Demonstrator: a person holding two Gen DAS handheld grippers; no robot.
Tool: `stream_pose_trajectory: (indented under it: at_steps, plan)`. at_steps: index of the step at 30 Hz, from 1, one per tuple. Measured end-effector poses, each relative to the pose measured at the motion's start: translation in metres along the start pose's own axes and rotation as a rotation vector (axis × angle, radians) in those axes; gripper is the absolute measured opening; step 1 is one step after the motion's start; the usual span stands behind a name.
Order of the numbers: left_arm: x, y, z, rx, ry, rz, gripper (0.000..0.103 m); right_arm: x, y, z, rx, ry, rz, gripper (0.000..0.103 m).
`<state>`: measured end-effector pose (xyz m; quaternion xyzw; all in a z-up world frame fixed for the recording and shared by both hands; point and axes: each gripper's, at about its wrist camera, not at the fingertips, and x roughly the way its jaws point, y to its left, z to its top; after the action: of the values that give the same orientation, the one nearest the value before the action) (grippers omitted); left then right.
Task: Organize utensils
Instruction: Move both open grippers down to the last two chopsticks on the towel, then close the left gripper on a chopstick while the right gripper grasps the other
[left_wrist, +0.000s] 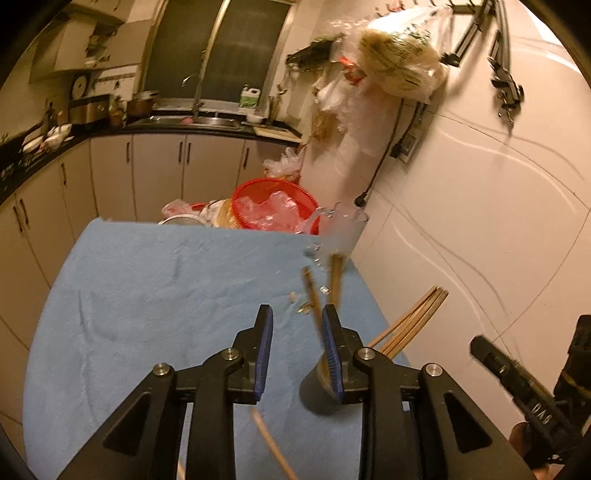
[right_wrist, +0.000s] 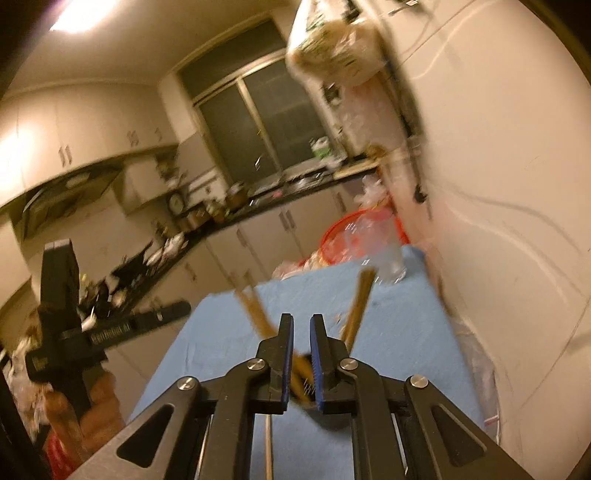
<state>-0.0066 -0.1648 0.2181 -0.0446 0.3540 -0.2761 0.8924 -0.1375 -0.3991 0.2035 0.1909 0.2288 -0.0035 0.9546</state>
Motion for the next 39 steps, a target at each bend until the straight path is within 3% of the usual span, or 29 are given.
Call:
stream_pose_trajectory:
  at_steps: [10,12,16,18,26,36,39]
  plan:
    - [0.017,0.107,-0.068,-0.187,0.207,0.129,0.029,0.060,0.042,-0.071,-0.104,0.289,0.062,0.012]
    - [0.023,0.124,-0.083,-0.224,0.253,0.138,0.029,0.079,0.048,-0.085,-0.121,0.361,0.069,0.015]
    - [0.031,0.142,-0.102,-0.260,0.304,0.154,0.029,0.114,0.055,-0.106,-0.145,0.474,0.052,0.031]
    - [0.034,0.148,-0.108,-0.269,0.316,0.155,0.029,0.132,0.059,-0.114,-0.165,0.515,0.021,0.031]
    - [0.038,0.169,-0.120,-0.280,0.336,0.159,0.030,0.178,0.079,-0.136,-0.243,0.606,-0.058,0.031]
    - [0.043,0.183,-0.125,-0.301,0.360,0.170,0.030,0.212,0.082,-0.148,-0.231,0.661,-0.086,0.031]
    - [0.051,0.178,-0.122,-0.292,0.373,0.165,0.030,0.212,0.085,-0.150,-0.234,0.652,-0.096,0.019]
